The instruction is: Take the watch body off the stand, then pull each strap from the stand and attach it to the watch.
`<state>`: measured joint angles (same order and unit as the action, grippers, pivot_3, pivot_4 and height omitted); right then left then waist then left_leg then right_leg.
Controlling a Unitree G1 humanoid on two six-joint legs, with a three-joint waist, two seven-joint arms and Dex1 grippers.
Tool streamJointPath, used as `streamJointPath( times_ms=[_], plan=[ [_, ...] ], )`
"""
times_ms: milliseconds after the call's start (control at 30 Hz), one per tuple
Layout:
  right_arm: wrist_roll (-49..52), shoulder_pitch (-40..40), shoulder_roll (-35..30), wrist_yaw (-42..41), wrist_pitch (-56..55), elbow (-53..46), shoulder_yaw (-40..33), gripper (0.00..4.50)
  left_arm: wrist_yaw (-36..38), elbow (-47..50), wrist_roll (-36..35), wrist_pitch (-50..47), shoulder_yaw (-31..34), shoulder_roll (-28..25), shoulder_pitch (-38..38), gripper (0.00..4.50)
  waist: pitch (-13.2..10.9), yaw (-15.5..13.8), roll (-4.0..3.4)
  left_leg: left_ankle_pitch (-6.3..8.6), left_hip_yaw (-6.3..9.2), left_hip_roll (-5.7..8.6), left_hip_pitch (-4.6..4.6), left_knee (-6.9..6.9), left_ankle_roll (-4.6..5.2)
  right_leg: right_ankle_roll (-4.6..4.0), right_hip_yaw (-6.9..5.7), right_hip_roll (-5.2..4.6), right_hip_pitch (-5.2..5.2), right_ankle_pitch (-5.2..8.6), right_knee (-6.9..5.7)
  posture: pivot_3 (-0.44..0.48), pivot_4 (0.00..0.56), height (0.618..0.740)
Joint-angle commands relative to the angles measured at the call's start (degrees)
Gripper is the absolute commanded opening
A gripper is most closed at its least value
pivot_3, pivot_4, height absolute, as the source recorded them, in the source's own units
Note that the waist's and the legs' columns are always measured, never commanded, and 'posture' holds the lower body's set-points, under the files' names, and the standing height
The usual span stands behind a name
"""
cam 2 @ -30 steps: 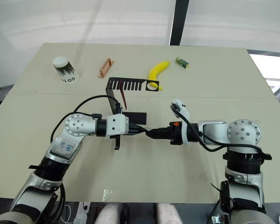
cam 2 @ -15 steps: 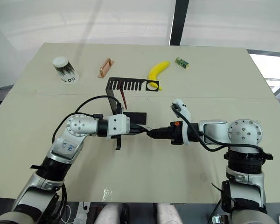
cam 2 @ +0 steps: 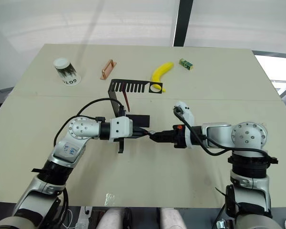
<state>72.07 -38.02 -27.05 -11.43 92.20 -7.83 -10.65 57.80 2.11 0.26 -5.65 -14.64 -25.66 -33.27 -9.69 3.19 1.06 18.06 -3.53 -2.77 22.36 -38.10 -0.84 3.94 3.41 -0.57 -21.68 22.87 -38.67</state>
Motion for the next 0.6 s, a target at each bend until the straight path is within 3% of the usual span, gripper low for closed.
streamJointPath(
  times_ms=[33,600],
  plan=[
    [1.7,-0.4,1.4,-2.3,0.3,-2.1,1.8,1.52,-0.2,3.2,-1.6,1.9,-1.3,1.9,-2.1,0.0,0.0,0.0,0.0,0.0,0.0,0.0,0.0,0.0,0.0,0.0,0.0,0.0,0.0,0.0,0.0,0.0,0.15,0.74],
    [0.2,-0.5,2.1,-2.0,0.3,-0.8,1.3,1.52,-0.5,4.8,-1.8,0.9,-1.8,2.7,-2.3,0.0,0.0,0.0,0.0,0.0,0.0,0.0,0.0,0.0,0.0,0.0,0.0,0.0,0.0,0.0,0.0,0.0,0.15,0.74]
  ],
)
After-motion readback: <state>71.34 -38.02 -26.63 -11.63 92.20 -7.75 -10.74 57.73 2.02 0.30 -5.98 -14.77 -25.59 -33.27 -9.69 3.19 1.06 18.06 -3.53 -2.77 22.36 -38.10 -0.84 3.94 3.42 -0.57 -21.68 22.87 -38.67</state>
